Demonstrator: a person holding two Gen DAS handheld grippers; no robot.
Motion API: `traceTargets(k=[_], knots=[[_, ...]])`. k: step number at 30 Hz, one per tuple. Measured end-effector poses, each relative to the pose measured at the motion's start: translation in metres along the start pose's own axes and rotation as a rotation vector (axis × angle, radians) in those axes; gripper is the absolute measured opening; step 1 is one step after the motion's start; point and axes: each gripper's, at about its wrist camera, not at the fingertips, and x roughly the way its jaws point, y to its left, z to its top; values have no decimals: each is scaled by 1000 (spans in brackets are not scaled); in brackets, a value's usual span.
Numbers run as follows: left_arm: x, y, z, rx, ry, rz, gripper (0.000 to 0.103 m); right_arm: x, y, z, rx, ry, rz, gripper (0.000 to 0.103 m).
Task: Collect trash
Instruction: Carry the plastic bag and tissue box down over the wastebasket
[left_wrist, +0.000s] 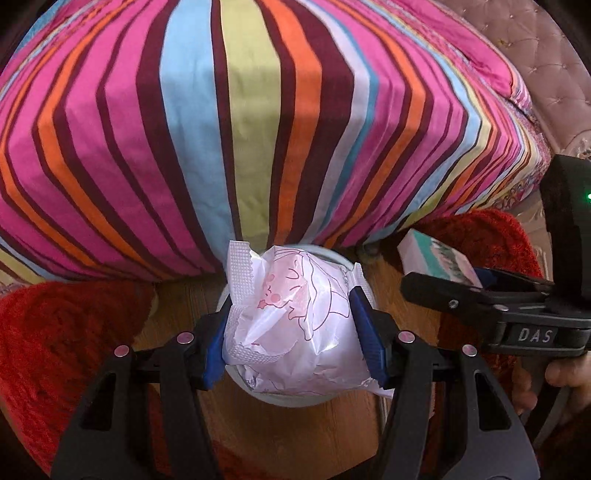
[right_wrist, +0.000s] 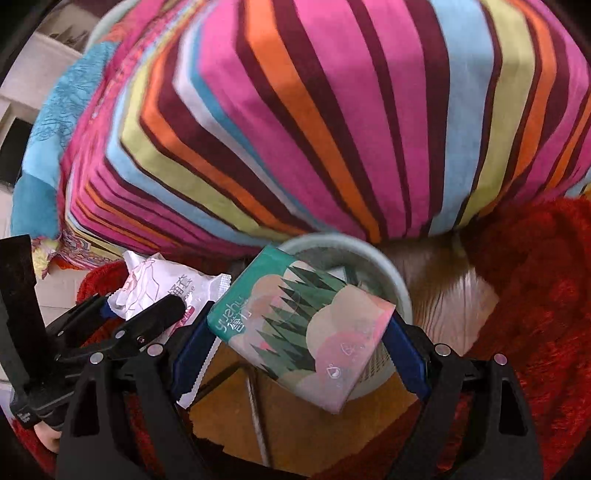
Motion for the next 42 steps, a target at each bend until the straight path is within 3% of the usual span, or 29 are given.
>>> traceTargets(k=[16,42], knots=[[57,11,-2,-79,233,18,59,46,-25,5,199,193,20,82],[122,22,-11,-181,474,-20,59,121,-43,3,329,383,-28,82]])
